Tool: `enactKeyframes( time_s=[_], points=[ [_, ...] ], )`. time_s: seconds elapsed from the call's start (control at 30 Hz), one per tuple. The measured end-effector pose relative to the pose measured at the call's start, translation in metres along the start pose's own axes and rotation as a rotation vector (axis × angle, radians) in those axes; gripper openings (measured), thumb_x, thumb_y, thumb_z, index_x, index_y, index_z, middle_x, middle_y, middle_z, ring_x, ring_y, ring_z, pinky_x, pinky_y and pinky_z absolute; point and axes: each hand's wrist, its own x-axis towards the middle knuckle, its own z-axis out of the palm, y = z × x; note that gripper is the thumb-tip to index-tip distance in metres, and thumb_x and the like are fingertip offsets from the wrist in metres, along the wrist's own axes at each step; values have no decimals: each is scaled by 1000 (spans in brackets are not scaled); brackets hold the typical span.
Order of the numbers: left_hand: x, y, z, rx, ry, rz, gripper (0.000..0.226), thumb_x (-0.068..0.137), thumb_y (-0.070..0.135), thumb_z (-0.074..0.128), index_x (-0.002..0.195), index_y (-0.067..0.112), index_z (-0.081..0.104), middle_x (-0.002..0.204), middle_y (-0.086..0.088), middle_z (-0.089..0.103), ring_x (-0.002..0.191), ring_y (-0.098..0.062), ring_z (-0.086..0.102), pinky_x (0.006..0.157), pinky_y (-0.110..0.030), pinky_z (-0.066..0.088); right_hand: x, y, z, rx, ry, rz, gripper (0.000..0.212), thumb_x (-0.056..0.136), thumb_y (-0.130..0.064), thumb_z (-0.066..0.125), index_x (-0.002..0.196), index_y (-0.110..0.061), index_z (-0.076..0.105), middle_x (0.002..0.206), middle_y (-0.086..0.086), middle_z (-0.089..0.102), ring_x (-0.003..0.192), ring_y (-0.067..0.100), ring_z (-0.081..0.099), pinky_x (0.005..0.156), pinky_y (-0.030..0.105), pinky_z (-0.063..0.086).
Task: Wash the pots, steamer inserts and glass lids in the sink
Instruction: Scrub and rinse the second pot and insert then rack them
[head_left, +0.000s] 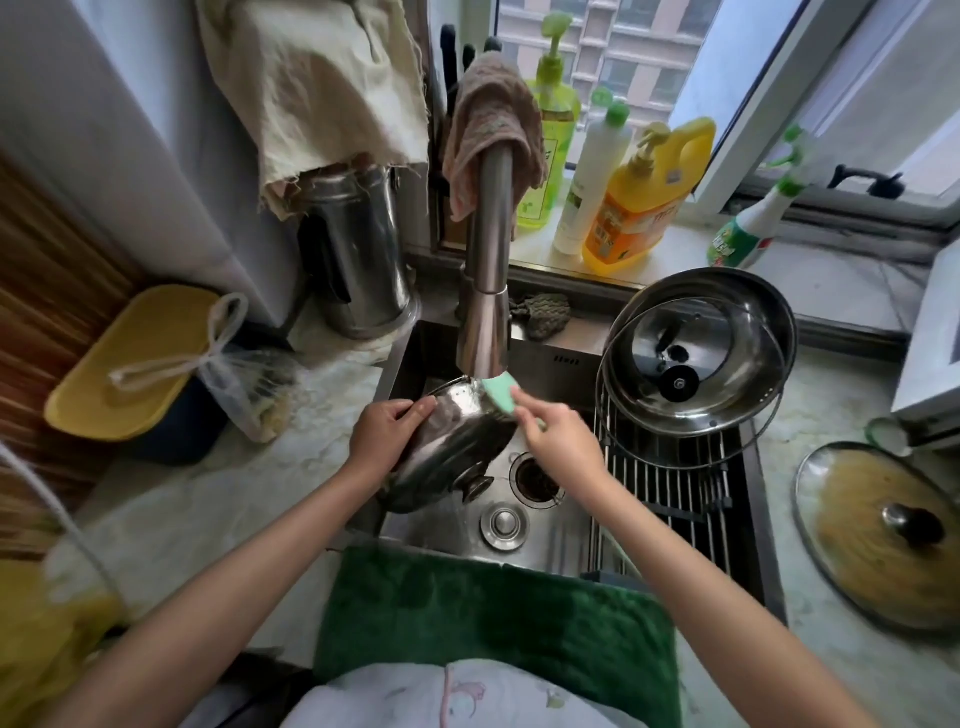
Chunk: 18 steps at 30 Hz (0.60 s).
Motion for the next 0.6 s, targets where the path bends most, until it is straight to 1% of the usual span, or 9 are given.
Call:
enactKeyframes(
  time_s=[0.07,0.17,0.23,0.3,0.33,0.37,0.4,0.47,0.6],
  points=[
    [-1,-1,2,-44,-5,-13,42,89,40,59,66,5,68,62,-14,64,60,-25,57,58,-30,38,8,3,2,66,35,114,38,96,-32,45,134,-30,53,103,9,71,88,25,65,63,31,45],
    [2,2,5,39,-13,1,41,90,38,60,57,14,63,52,-4,56,54,-19,51,56,-29,35,-19,-24,7,33,-25,-84,39,97,-32,46,135,-36,49,81,4,70,58,14,51,49,31,33],
    [4,0,3,36,-26,9,41,89,38,60,63,7,67,57,-10,59,56,-24,53,56,-34,37,-29,-25,6,-29,-29,-167,38,97,-34,47,135,-42,46,75,2,67,55,12,45,50,31,30],
    [5,-1,-2,-53,-42,-5,45,87,40,62,72,-2,69,68,-22,64,63,-31,58,60,-37,42,-8,-1,6,179,13,-9,34,97,-32,48,131,-34,53,81,0,69,54,8,47,50,27,33],
    [5,-2,-4,-139,-37,-27,48,86,40,63,77,-6,68,76,-28,65,66,-30,58,64,-36,43,4,11,3,372,-4,112,30,98,-31,48,124,-24,61,84,3,70,54,4,49,51,24,35],
    [5,-2,-7,-238,-28,-64,49,85,40,65,81,-9,67,82,-32,65,69,-28,59,67,-36,44,11,23,2,538,-47,236,27,98,-32,48,109,-17,68,77,7,66,51,3,49,48,21,35],
    [6,0,-9,-335,-19,-107,48,84,39,66,82,-9,68,86,-33,65,73,-28,60,71,-37,45,11,33,3,646,-111,364,28,98,-36,47,89,-15,65,63,7,53,42,3,42,42,18,30],
    [10,3,-11,-470,-16,-206,41,83,36,68,83,-5,69,90,-29,68,78,-28,62,77,-39,48,2,51,7,800,-243,563,34,99,-41,43,73,-19,50,51,-1,29,31,3,24,34,11,17],
    [21,10,-5,-657,-24,-356,34,86,36,66,87,2,71,89,-15,71,83,-28,67,79,-33,52,-18,72,11,959,-374,667,41,98,-50,35,71,-21,43,43,-9,26,31,2,20,31,11,13]
  ],
)
